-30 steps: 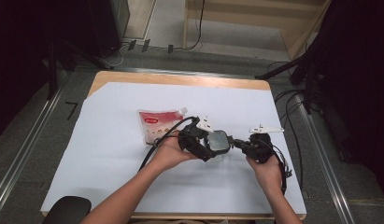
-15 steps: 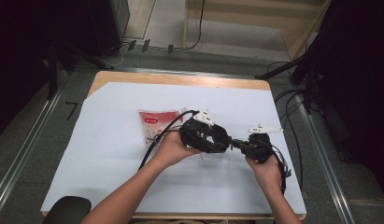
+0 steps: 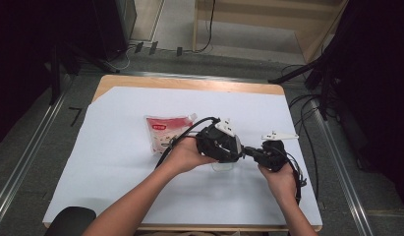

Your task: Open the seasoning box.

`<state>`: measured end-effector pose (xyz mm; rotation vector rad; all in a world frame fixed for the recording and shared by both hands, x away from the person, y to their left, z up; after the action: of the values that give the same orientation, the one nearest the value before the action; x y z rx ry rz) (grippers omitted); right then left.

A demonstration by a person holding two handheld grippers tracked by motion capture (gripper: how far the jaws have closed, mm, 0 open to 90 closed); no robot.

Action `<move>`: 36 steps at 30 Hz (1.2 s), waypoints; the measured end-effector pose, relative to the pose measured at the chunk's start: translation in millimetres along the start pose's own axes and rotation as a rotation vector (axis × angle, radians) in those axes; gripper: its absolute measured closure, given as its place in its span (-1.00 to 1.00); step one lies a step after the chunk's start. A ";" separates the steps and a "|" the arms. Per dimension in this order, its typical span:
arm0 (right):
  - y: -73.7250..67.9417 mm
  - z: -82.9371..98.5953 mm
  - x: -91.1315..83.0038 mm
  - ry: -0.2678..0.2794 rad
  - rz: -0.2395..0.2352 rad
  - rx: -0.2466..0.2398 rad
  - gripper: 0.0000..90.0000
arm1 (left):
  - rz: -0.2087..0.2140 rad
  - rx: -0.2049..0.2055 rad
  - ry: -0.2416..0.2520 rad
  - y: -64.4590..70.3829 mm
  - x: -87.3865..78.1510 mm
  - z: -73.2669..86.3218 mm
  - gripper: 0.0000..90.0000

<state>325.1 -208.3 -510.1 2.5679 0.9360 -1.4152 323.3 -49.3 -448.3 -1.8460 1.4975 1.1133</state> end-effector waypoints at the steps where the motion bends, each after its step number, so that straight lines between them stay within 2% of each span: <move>1: 0.0 0.0 0.0 0.000 0.001 0.000 1.00 | -0.003 0.002 -0.010 -0.1 -0.7 -0.5 0.46; 8: -1.5 -0.1 -0.1 0.004 -0.002 -0.012 1.00 | 0.003 0.011 0.009 1.0 -4.4 -6.5 0.43; 12: -2.0 -0.3 1.3 0.005 -0.001 -0.017 1.00 | 0.010 0.018 0.002 3.6 -4.1 -10.9 0.42; 14: -3.1 0.0 1.5 0.000 -0.001 -0.015 1.00 | 0.011 0.028 -0.002 4.7 -3.3 -12.9 0.43; 18: -5.0 0.9 1.2 0.004 0.003 -0.009 1.00 | 0.012 0.020 -0.002 7.0 -1.6 -16.5 0.43; 27: -13.2 11.3 -9.5 -0.001 -0.014 0.028 1.00 | 0.015 0.023 -0.002 9.2 -0.9 -17.4 0.45; 30: -13.9 12.6 -9.9 0.005 -0.010 0.029 1.00 | 0.024 0.022 0.011 10.7 2.1 -19.9 0.47; 36: -13.6 10.9 -9.8 0.022 -0.007 0.024 1.00 | 0.026 0.027 0.005 11.4 5.7 -24.1 0.47</move>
<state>305.9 -205.6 -505.6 2.6058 0.9377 -1.4111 319.3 -74.7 -439.0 -1.8170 1.5357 1.0958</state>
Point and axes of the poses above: each handheld gripper's, and its own axes: x roughly forward along the jaws, z roughly out of its underside, y roughly to its right, the point moved 5 cm from there along x, roughly forward along the jaws, and after that the axes turned 11 degrees about -y, right-handed, at the moved point
